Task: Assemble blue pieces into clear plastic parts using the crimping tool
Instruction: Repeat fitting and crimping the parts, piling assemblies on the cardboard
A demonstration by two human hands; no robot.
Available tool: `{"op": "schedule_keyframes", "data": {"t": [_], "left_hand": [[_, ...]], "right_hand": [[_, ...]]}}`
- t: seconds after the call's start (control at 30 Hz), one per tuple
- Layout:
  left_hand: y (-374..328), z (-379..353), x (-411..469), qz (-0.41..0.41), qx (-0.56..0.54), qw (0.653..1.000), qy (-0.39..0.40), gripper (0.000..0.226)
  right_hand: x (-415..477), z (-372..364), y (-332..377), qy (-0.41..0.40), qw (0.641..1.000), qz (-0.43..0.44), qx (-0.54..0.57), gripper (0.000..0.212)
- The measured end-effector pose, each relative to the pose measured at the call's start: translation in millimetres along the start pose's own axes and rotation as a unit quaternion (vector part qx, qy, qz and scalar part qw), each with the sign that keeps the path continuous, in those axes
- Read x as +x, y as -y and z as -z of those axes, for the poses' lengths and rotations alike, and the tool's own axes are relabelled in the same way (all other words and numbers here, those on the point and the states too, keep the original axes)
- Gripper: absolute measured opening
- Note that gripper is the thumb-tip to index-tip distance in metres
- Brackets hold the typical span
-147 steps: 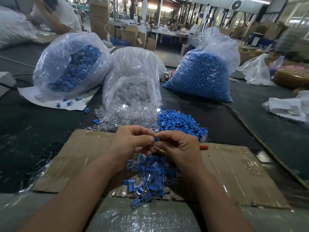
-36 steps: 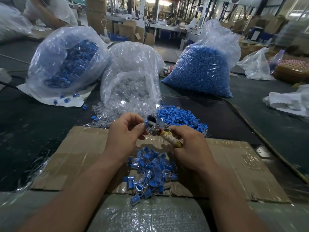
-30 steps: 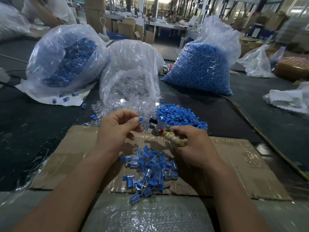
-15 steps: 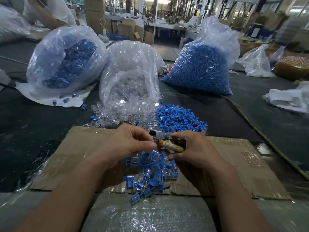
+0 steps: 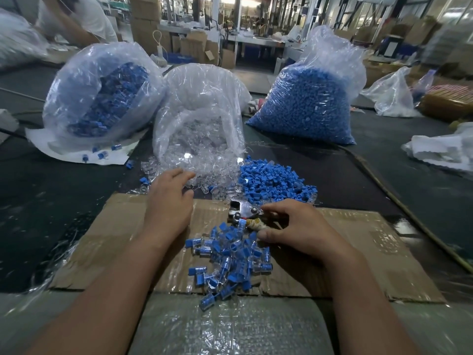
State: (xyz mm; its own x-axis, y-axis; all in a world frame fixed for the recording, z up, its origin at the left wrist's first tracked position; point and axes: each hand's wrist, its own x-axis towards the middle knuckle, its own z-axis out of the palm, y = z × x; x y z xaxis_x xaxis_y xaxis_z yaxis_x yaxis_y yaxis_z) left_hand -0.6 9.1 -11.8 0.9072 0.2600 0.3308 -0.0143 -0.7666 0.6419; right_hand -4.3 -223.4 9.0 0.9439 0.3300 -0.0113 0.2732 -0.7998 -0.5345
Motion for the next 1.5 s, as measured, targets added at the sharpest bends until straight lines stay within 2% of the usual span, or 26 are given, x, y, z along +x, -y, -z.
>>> {"op": "schedule_keyframes", "data": {"t": [0.2,0.3,0.4,0.77,0.83,0.9,0.97,1.13,1.33,1.5], "left_hand": [[9.9,-12.8,7.7,-0.01,0.17,0.973,0.154,0.051],[9.7,-12.9,8.6,-0.021,0.187,0.967,0.174,0.049],[6.2,-10.3,5.8,-0.05,0.173,0.971,0.156,0.046],[-4.3,-0.2,-4.6,-0.069,0.03,0.997,0.032,0.021],[-8.6,1.9,-7.8,-0.067,-0.028,0.997,0.011,0.024],[-14.1,4.0,-11.1,-0.061,-0.091,0.994,0.001,0.037],[-18.6,4.8,-13.7,-0.059,-0.113,0.992,0.015,0.042],[-23.0,3.4,-19.7,-0.034,-0.191,0.979,0.054,0.02],[-27.6,5.1,-21.0,-0.003,-0.298,0.951,0.084,0.027],[-29.2,5.0,-22.8,0.027,-0.343,0.932,0.111,0.024]], "right_hand": [[1.3,-0.8,0.8,-0.035,0.999,-0.015,0.037,0.05],[2.8,-1.6,0.0,-0.058,0.998,-0.014,0.019,0.043],[3.0,-1.2,1.5,-0.071,0.997,-0.01,0.012,0.041],[0.0,2.5,4.3,-0.097,0.995,-0.017,0.013,0.035],[0.0,2.7,4.0,-0.106,0.994,-0.021,0.017,0.033],[0.6,3.0,3.2,-0.121,0.992,-0.025,0.025,0.03],[2.2,3.3,1.5,-0.143,0.989,-0.033,0.028,0.025],[7.6,3.7,-8.4,-0.2,0.977,-0.07,0.04,0.015],[13.8,8.1,-16.8,-0.268,0.954,-0.109,0.076,0.007],[30.2,20.4,-16.3,-0.253,0.955,-0.146,0.058,0.009]]}}
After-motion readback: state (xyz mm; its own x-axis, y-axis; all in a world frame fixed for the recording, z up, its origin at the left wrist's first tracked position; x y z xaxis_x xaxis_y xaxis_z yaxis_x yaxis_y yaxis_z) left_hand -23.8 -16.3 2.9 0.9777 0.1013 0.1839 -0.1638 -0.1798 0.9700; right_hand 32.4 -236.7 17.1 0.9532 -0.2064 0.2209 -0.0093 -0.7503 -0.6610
